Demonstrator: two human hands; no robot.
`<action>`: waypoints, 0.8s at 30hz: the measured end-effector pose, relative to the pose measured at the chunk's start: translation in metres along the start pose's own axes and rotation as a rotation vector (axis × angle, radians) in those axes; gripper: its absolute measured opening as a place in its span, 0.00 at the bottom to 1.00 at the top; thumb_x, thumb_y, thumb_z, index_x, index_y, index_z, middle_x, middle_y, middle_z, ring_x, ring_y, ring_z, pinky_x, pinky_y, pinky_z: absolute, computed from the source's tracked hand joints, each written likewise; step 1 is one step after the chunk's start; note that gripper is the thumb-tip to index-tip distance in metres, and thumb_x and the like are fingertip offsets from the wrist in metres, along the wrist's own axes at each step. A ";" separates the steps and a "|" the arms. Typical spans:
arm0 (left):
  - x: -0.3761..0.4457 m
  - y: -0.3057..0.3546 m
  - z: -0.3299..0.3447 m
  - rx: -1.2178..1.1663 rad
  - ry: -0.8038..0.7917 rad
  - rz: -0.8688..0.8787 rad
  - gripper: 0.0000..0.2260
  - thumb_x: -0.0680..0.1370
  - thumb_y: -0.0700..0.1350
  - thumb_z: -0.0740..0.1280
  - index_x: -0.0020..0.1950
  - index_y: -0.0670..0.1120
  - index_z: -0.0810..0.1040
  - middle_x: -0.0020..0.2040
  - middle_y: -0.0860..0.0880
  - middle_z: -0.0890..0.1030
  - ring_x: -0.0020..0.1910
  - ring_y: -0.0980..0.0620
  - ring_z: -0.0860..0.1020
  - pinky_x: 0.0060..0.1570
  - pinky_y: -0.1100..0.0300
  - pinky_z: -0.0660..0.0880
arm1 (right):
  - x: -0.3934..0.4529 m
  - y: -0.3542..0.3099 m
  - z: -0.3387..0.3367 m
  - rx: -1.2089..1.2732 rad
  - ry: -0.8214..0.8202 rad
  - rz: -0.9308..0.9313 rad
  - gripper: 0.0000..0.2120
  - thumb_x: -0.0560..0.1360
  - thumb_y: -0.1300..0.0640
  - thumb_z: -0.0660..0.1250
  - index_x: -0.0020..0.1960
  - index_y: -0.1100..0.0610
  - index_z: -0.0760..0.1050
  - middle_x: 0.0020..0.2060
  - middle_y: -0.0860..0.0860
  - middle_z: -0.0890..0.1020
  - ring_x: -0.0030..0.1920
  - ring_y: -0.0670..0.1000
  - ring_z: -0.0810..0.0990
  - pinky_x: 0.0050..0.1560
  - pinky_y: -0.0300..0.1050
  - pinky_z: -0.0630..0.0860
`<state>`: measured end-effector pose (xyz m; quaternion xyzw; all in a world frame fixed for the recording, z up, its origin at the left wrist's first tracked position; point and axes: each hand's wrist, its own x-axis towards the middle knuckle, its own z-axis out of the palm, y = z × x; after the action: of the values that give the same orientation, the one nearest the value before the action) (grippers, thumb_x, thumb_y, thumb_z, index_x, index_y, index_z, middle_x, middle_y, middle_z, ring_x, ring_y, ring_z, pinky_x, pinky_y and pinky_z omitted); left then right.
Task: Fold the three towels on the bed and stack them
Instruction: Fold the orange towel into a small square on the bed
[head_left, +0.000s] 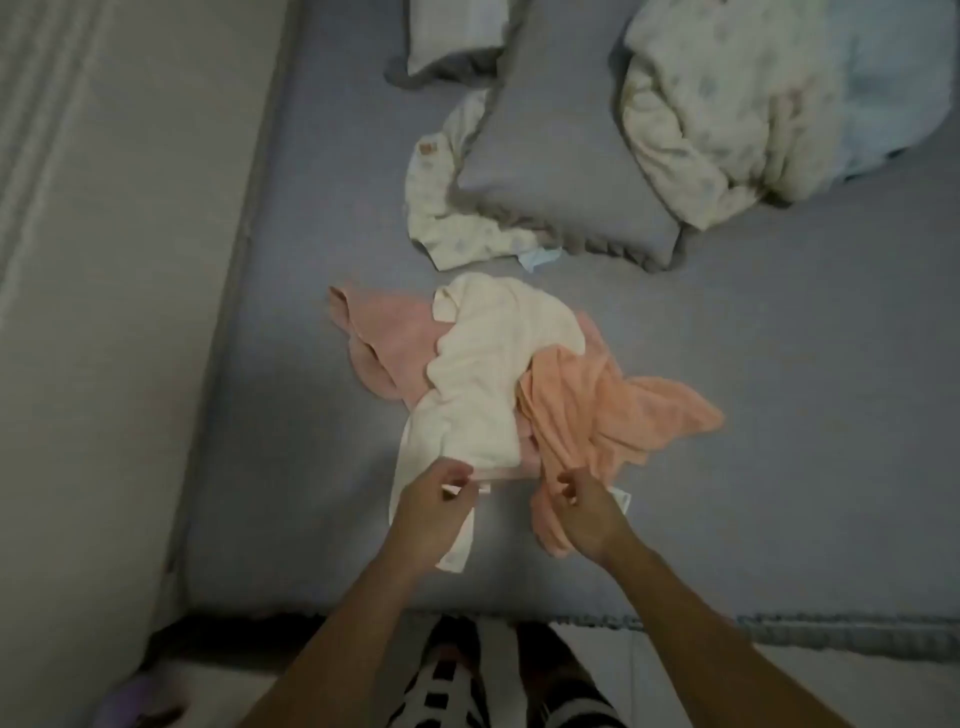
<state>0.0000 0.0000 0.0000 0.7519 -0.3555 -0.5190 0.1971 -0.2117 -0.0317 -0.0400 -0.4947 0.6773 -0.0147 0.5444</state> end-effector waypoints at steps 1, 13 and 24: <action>0.020 -0.003 0.010 0.008 0.005 0.016 0.06 0.76 0.44 0.69 0.51 0.53 0.78 0.47 0.57 0.81 0.41 0.58 0.80 0.41 0.72 0.72 | 0.015 0.006 0.005 -0.005 0.007 0.005 0.11 0.79 0.60 0.61 0.58 0.65 0.72 0.47 0.61 0.80 0.34 0.42 0.73 0.32 0.26 0.68; 0.206 0.005 0.144 -0.113 -0.083 -0.042 0.28 0.69 0.45 0.74 0.67 0.41 0.73 0.61 0.41 0.80 0.60 0.43 0.79 0.60 0.45 0.76 | 0.148 0.025 0.000 0.211 0.422 -0.028 0.16 0.72 0.55 0.69 0.55 0.61 0.69 0.49 0.56 0.78 0.48 0.56 0.77 0.45 0.51 0.75; 0.100 -0.035 0.125 -0.086 -0.625 -0.093 0.14 0.68 0.50 0.69 0.53 0.53 0.83 0.53 0.49 0.85 0.55 0.51 0.82 0.58 0.54 0.76 | 0.124 0.049 -0.043 0.935 0.190 0.343 0.24 0.74 0.34 0.62 0.58 0.50 0.80 0.52 0.52 0.86 0.53 0.53 0.84 0.57 0.52 0.78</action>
<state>-0.0828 -0.0410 -0.1355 0.5623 -0.3421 -0.7480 0.0860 -0.2661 -0.1139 -0.1391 -0.0763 0.7164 -0.2716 0.6381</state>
